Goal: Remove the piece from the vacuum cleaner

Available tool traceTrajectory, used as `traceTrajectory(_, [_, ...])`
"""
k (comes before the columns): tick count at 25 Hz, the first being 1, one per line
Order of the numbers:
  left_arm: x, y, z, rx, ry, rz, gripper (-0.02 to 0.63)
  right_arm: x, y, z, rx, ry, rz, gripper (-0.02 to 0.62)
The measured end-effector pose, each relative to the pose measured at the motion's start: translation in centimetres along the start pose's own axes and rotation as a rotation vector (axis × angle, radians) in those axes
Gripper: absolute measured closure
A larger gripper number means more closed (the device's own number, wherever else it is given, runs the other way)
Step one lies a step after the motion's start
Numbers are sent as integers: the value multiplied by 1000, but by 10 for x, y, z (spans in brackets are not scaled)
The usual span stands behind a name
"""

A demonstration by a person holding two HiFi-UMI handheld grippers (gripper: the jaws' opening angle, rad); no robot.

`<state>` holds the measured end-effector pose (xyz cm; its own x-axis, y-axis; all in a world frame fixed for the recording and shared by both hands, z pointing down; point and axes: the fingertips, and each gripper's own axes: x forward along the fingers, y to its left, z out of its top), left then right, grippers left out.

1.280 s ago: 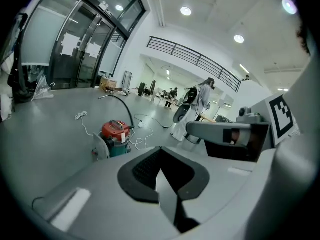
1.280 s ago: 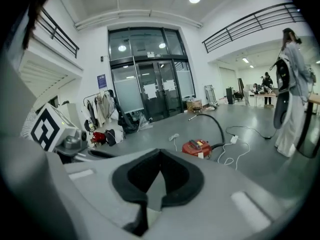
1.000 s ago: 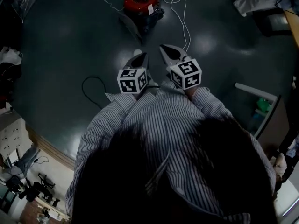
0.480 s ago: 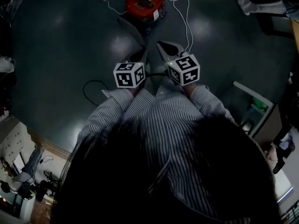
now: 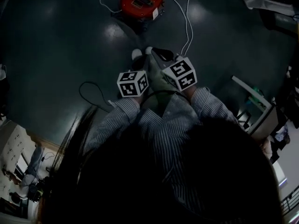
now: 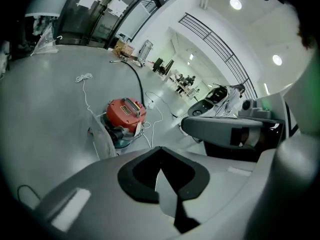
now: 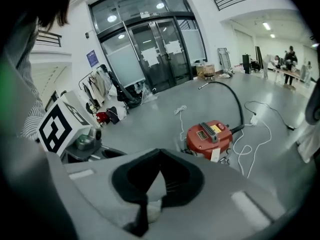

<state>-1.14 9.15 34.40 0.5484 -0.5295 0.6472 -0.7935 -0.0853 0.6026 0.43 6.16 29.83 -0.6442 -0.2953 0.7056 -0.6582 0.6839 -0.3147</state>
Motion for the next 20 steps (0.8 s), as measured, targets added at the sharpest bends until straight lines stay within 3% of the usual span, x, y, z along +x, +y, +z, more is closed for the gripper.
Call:
traceTrajectory(6, [49,36,-2,-21,15,26,598,57,-39,-27,50,24,13,594])
traceTrajectory(11, [85,92,-11,-99,0,108,598,107,-71,-57,87,48,-6,594])
traceTrajectory(16, [123,136,-28,-134,25,179,598,150,-86,-91,165,43,32,594])
traceTrajectory(20, [142,162,-37,-91,33,232,597,174,-91,-113,197,47,23,594])
